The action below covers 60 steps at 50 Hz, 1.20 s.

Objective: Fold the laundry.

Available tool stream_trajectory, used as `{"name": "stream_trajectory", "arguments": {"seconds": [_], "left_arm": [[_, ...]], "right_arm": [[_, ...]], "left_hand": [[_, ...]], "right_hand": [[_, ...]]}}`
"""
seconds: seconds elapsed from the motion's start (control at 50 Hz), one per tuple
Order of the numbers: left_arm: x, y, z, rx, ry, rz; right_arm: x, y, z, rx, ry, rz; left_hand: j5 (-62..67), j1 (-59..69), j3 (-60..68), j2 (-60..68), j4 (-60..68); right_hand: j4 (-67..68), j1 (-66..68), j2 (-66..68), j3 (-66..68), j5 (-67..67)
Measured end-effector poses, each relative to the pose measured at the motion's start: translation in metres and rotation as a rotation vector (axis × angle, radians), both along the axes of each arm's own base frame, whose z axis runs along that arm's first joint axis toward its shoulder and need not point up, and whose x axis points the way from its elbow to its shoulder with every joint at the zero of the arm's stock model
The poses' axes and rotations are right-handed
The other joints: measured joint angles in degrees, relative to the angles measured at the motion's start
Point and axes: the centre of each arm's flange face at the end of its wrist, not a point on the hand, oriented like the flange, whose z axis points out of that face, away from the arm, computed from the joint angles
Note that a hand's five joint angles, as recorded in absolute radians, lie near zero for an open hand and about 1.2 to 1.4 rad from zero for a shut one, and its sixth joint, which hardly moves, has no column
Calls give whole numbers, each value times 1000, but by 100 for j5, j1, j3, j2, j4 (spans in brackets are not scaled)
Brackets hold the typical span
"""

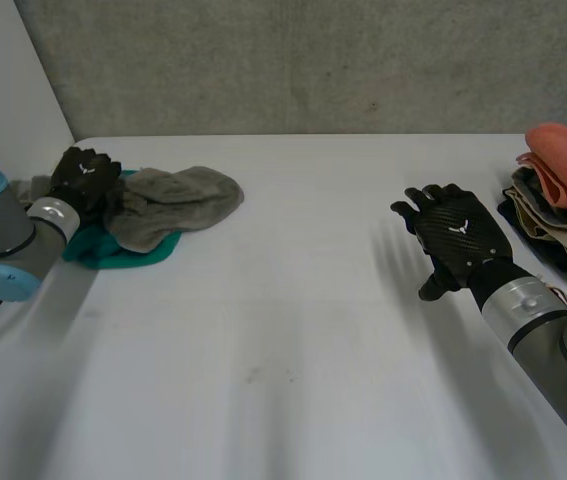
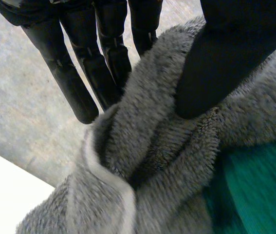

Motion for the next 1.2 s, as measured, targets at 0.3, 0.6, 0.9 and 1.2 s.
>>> {"name": "stream_trajectory", "arguments": {"seconds": [0.3, 0.6, 0.9, 1.2], "left_arm": [[-108, 128, 129, -148, 296, -213], [-182, 299, 75, 289, 294, -530], [-146, 258, 84, 254, 291, -231], [-151, 248, 23, 350, 168, -199]], "right_arm": [[-1, -1, 1, -5, -1, -5], [-27, -27, 14, -47, -12, -213], [-18, -17, 17, 91, 7, -74], [-17, -1, 17, 198, 190, 17]], "left_hand": [[114, 0, 255, 279, 299], [-5122, -5044, -5258, -5356, -5370], [-5119, -5024, -5256, -5345, -5357], [-4554, -4353, -4710, -4751, -4754]], "right_hand": [[0, 0, 0, 0, 0], [0, 0, 0, 0, 0], [0, 0, 0, 0, 0], [0, 0, 0, 0, 0]]}}
